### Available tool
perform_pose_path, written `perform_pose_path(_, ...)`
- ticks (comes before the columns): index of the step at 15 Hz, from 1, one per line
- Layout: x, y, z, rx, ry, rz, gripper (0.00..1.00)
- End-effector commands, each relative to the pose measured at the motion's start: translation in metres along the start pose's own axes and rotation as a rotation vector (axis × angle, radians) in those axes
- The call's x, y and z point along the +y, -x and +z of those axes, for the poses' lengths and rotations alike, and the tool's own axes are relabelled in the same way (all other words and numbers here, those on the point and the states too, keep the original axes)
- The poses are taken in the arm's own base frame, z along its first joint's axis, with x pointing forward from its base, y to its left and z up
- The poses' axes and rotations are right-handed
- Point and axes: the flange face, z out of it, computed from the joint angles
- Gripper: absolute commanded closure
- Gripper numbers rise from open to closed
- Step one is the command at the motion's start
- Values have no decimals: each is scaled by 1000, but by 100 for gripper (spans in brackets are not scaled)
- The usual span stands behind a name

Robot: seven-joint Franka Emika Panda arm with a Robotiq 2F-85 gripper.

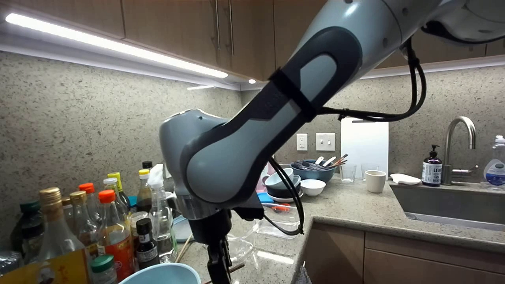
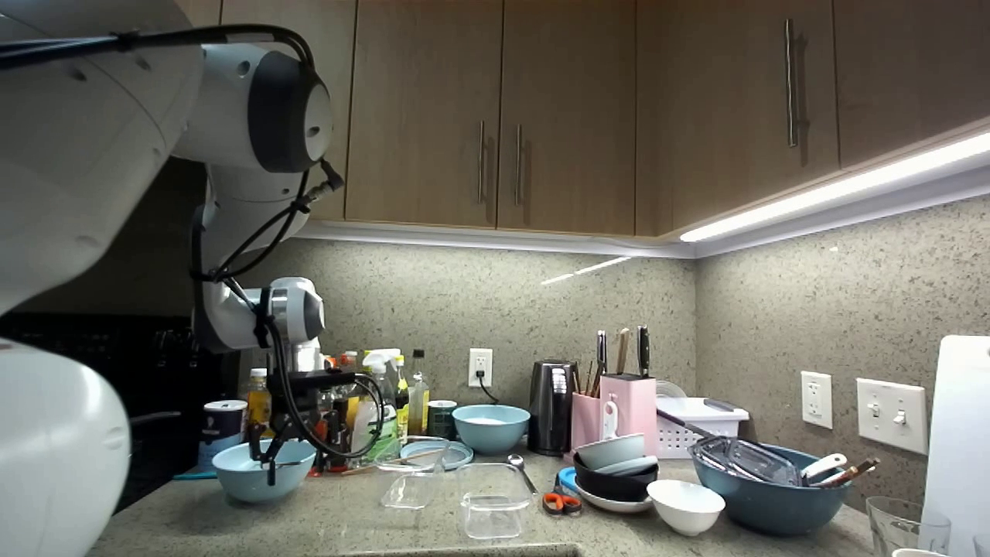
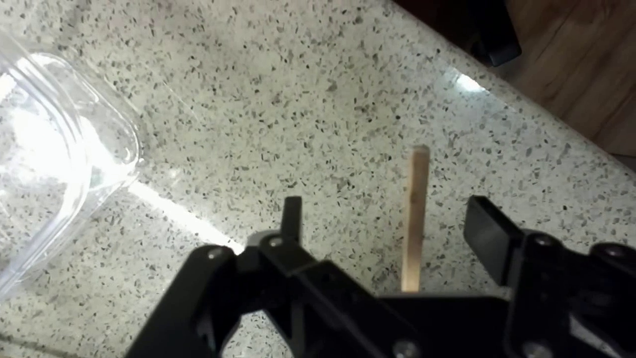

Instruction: Remove the stick from the blue bowl and put it in the glass bowl

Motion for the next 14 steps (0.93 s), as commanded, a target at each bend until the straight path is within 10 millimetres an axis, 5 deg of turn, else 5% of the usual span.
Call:
perform_pose_path(1, 6, -2, 4, -11, -41, -20, 47)
perform_pose_path(8, 6, -8, 3, -17, -30, -23, 92)
perform_pose_path(9, 5, -9, 0, -13, -26, -17, 50)
perform_pose_path(11, 3, -11, -8, -7, -19, -9, 54)
perform_pose_path(14, 0, -14, -18, 8, -18, -16, 36)
